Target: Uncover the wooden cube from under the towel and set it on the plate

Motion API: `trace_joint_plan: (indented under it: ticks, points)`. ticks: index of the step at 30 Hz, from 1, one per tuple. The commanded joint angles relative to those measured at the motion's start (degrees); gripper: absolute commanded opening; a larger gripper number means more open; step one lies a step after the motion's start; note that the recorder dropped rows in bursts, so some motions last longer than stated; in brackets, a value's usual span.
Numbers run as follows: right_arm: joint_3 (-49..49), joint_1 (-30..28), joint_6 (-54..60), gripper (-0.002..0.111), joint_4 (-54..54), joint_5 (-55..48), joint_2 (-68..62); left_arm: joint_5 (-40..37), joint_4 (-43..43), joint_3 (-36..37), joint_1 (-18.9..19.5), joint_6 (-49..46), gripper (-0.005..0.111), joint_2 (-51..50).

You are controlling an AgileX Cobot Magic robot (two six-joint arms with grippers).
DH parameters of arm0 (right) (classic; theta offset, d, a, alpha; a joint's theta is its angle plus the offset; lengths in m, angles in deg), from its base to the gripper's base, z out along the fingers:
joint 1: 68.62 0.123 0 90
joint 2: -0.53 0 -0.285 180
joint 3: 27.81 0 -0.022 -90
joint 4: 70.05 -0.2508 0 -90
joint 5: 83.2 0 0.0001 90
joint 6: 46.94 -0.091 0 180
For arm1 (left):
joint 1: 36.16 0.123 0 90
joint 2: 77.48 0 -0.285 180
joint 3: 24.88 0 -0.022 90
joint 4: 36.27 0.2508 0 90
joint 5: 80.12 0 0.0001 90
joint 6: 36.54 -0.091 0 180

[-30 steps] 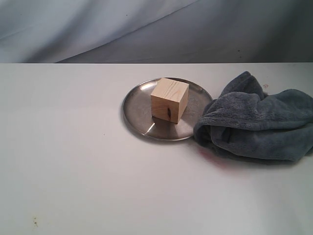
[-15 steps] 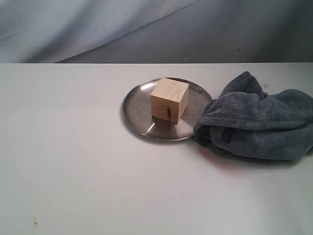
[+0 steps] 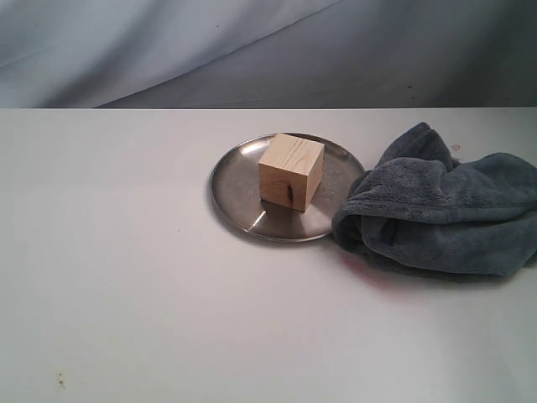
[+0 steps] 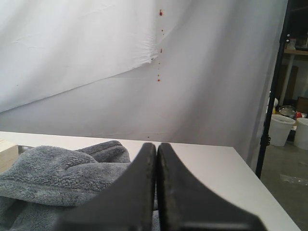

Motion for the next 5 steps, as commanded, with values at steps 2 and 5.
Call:
trace_joint_plan:
  ticks: [2,5]
  points:
    - [0.2,-0.27,-0.03,0.001,0.01,0.58,0.18,0.62,-0.14,0.25,0.12,0.24,0.0,0.24]
    - [0.2,-0.27,-0.03,0.001,0.01,0.58,0.18,0.62,-0.14,0.25,0.12,0.24,0.0,0.24]
